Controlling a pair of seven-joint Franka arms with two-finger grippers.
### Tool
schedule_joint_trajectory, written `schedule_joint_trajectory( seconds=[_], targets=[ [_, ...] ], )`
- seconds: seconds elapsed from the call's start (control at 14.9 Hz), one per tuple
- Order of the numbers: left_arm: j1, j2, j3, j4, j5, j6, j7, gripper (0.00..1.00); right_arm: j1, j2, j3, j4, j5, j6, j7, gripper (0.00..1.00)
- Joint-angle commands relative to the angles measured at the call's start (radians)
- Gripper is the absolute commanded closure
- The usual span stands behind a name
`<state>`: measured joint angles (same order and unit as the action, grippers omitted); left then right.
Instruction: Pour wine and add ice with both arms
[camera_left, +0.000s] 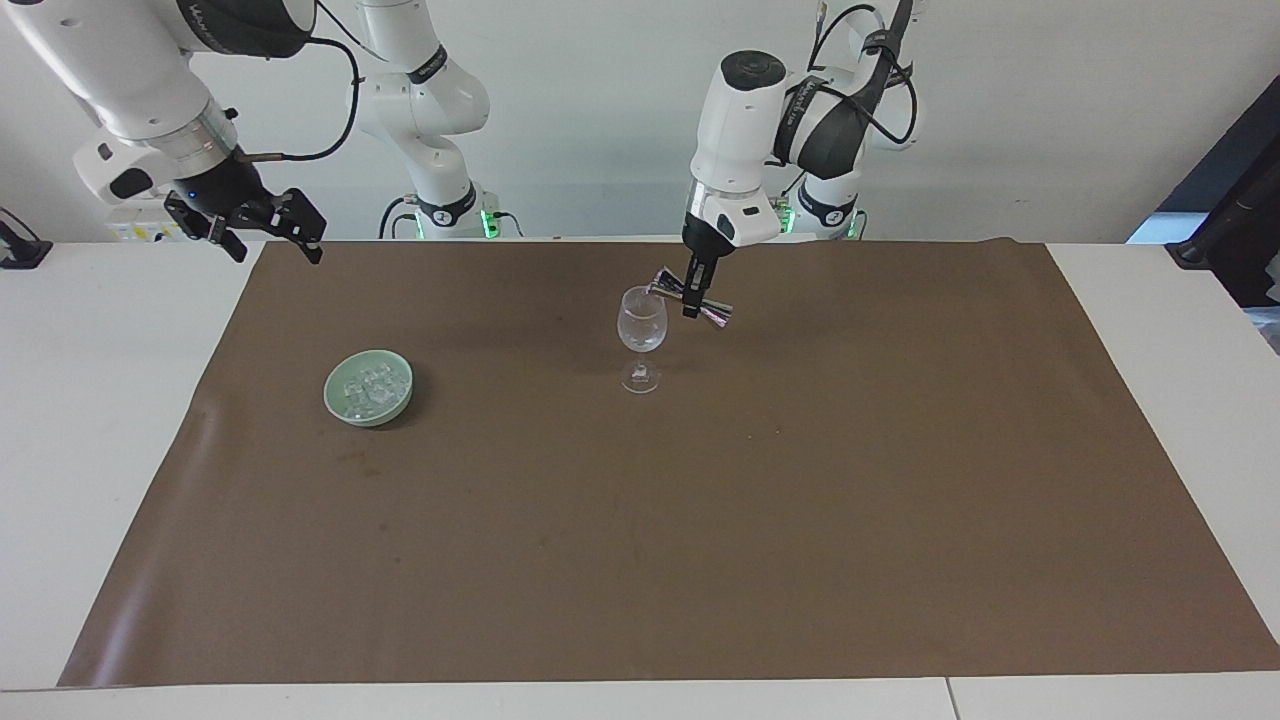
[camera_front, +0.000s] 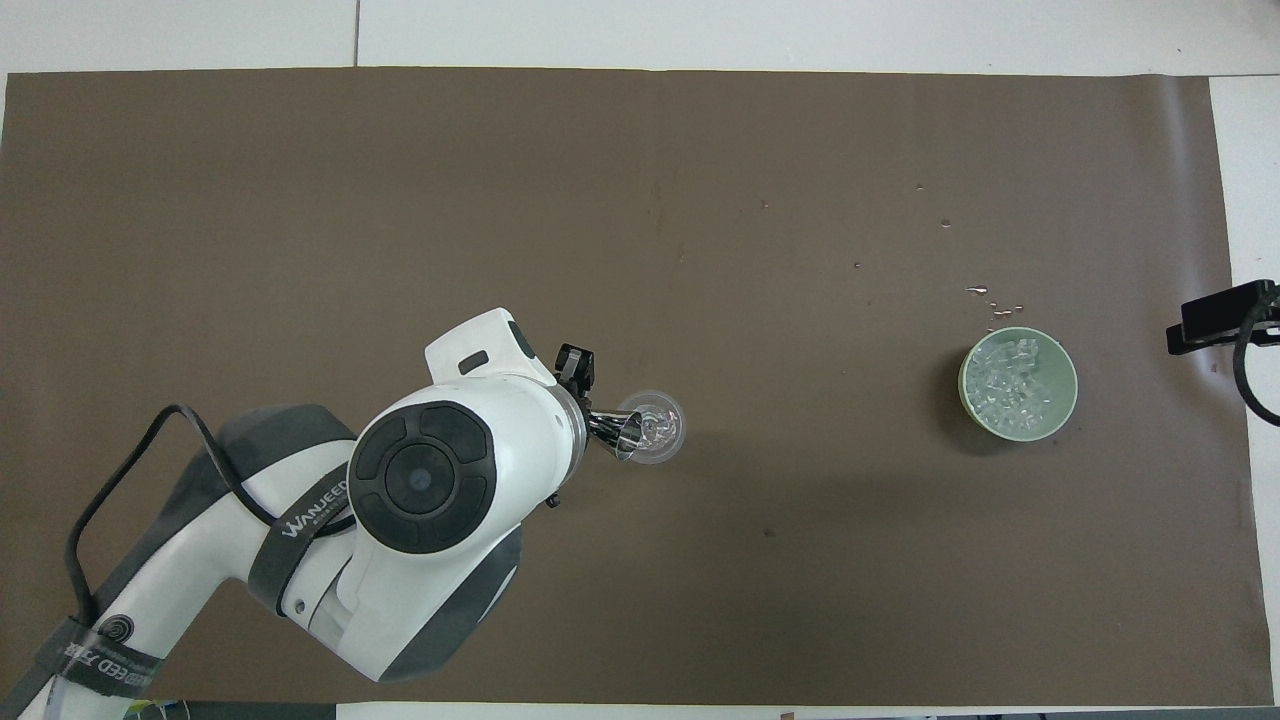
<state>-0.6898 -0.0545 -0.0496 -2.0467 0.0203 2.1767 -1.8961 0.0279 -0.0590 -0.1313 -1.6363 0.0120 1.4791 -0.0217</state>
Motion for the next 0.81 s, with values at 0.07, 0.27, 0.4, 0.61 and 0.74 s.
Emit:
schedule_joint_trajectory(
  seconds=[0.07, 0.27, 0.4, 0.61, 0.74],
  targets=[
    [-0.042, 0.009, 0.002, 0.014, 0.151, 0.049, -0.13, 1.0, -0.011, -0.019, 0.007, -0.019, 0.003, -0.005, 0.011, 0.0],
    [-0.059, 0.007, 0.002, 0.011, 0.223, 0.064, -0.158, 1.0, -0.011, -0.019, 0.007, -0.019, 0.003, -0.005, 0.011, 0.0],
    [-0.063, 0.002, 0.001, 0.005, 0.263, 0.061, -0.156, 1.0, -0.011, -0.019, 0.007, -0.019, 0.003, -0.005, 0.011, 0.0],
    [-0.077, -0.004, 0.002, 0.002, 0.309, 0.052, -0.164, 1.0, -0.011, -0.019, 0.007, -0.019, 0.003, -0.005, 0.011, 0.0],
    [-0.085, -0.005, 0.001, 0.0, 0.348, 0.054, -0.178, 1.0, -0.011, -0.019, 0.007, -0.017, 0.003, -0.005, 0.011, 0.0]
  ],
)
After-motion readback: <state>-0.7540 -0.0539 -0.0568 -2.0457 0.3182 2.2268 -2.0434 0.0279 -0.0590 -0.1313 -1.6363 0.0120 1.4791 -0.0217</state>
